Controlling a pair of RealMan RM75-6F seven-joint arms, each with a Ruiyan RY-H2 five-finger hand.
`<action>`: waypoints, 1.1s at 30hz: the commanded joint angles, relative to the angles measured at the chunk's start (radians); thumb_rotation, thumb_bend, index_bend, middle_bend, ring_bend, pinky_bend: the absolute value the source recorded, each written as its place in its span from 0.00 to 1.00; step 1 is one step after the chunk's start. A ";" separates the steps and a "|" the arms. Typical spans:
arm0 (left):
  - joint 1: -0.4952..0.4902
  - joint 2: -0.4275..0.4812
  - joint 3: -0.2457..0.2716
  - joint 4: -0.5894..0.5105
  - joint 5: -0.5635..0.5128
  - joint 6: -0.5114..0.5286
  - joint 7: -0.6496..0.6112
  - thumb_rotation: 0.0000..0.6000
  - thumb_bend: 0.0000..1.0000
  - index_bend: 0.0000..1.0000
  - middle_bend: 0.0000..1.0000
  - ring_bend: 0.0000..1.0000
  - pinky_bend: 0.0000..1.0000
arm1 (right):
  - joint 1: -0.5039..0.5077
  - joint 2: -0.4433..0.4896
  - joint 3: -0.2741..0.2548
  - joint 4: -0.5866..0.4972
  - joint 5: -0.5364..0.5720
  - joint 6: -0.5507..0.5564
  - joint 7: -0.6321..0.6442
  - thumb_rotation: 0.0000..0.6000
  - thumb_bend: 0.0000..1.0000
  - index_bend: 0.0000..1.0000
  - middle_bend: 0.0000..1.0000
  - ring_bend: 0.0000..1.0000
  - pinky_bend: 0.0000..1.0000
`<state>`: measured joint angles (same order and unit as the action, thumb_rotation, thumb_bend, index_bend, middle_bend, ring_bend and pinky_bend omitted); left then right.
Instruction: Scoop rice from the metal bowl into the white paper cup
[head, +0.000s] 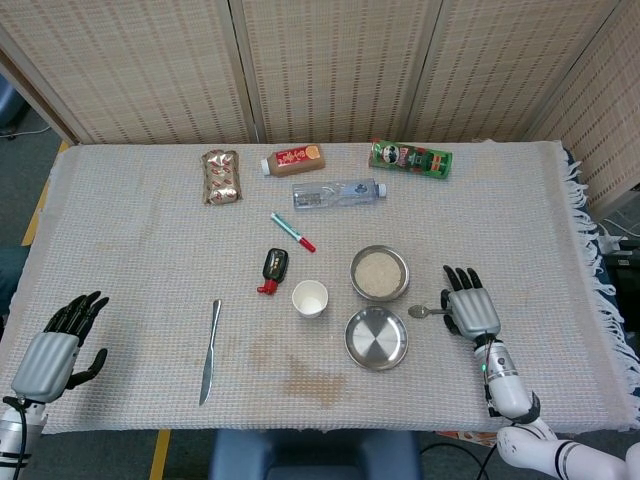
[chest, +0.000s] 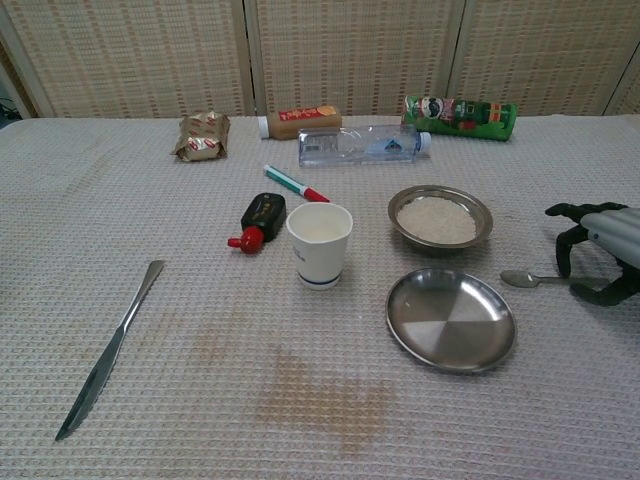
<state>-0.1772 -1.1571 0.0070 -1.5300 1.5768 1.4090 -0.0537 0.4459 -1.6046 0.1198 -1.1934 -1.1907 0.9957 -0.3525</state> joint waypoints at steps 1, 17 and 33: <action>0.000 0.002 0.001 -0.003 -0.001 -0.002 0.002 1.00 0.44 0.00 0.00 0.00 0.13 | 0.002 -0.003 -0.001 0.003 0.002 -0.001 0.001 1.00 0.32 0.50 0.00 0.00 0.00; -0.003 0.005 0.003 -0.004 0.002 -0.002 -0.004 1.00 0.45 0.00 0.00 0.00 0.13 | 0.006 -0.002 -0.003 -0.005 0.009 0.005 0.001 1.00 0.32 0.52 0.00 0.00 0.00; -0.005 0.007 0.006 -0.002 0.007 -0.004 -0.016 1.00 0.45 0.00 0.00 0.00 0.13 | 0.009 -0.007 -0.007 -0.003 0.011 0.010 -0.001 1.00 0.32 0.56 0.00 0.00 0.00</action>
<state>-0.1825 -1.1500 0.0129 -1.5322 1.5835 1.4048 -0.0693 0.4553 -1.6118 0.1130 -1.1967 -1.1796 1.0056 -0.3532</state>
